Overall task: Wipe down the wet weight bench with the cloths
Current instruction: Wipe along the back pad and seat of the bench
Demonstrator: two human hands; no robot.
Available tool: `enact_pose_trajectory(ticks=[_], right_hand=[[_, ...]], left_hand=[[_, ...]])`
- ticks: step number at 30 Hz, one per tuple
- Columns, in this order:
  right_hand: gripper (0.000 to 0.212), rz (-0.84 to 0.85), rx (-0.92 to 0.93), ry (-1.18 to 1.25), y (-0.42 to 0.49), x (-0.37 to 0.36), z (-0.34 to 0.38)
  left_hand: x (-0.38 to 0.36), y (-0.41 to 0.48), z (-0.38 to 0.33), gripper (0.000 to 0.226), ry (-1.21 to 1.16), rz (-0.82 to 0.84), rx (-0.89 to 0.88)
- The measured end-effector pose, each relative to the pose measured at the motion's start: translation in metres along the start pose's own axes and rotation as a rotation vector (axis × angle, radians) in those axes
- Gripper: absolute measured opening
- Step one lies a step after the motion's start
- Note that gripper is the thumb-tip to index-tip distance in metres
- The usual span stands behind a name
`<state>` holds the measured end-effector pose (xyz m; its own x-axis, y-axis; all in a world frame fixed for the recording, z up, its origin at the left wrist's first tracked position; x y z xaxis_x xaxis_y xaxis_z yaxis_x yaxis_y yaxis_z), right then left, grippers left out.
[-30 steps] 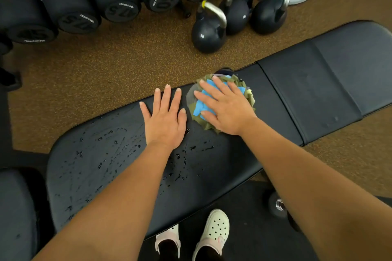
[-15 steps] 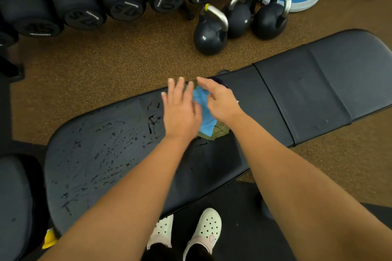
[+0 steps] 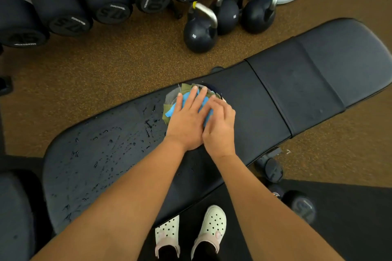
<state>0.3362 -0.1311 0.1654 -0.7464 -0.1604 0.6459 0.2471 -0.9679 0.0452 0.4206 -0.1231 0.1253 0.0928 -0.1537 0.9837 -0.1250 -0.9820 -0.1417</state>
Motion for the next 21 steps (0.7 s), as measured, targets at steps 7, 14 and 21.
enact_pose_trajectory(ticks=[7, 14, 21], right_hand=[[0.056, 0.128, 0.073, -0.606, -0.03, -0.036, -0.005], [0.07, 0.233, 0.046, -0.756, -0.032, -0.042, -0.007], [0.078, 0.266, 0.034, -0.803, -0.033, -0.044, -0.008]], left_hand=[[0.004, -0.012, 0.046, 0.062, -0.084, -0.064, 0.211], [0.003, -0.027, 0.058, 0.063, -0.027, -0.028, -0.073], [0.0, -0.043, 0.062, 0.064, -0.106, -0.099, 0.314]])
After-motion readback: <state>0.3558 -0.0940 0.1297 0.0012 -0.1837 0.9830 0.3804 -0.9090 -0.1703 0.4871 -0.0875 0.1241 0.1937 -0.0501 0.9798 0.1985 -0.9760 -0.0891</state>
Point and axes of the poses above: each hand's wrist, its own y-axis towards the middle knuckle, its own x-axis out of the back of the hand, z = x × y, the point moved 8 cm from there along y, towards the middle knuckle, and after that the axes turned 4 degrees about -x, right-handed, at the moved point
